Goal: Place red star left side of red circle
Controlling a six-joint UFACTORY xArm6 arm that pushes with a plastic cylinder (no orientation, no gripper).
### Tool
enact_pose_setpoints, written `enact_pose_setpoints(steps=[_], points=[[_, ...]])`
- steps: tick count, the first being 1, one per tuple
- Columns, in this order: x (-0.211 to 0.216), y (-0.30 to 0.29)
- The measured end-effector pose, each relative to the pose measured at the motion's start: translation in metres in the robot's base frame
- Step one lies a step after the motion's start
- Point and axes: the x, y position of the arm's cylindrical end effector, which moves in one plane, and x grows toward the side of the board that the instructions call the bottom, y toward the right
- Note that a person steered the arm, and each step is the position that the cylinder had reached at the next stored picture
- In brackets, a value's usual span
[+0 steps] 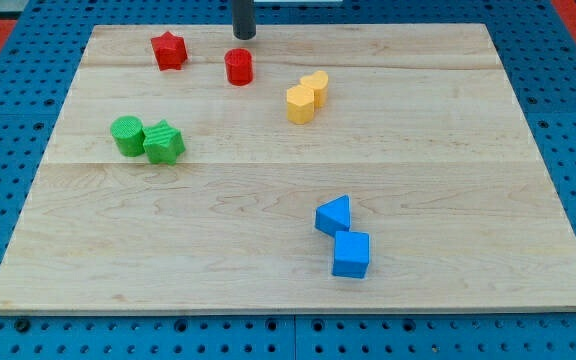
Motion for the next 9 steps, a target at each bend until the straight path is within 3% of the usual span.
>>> enact_pose_setpoints(steps=[3, 5, 7, 8, 9], points=[[-0.011, -0.020], [0.004, -0.179], [0.038, -0.044], [0.040, -0.085], [0.005, -0.045]])
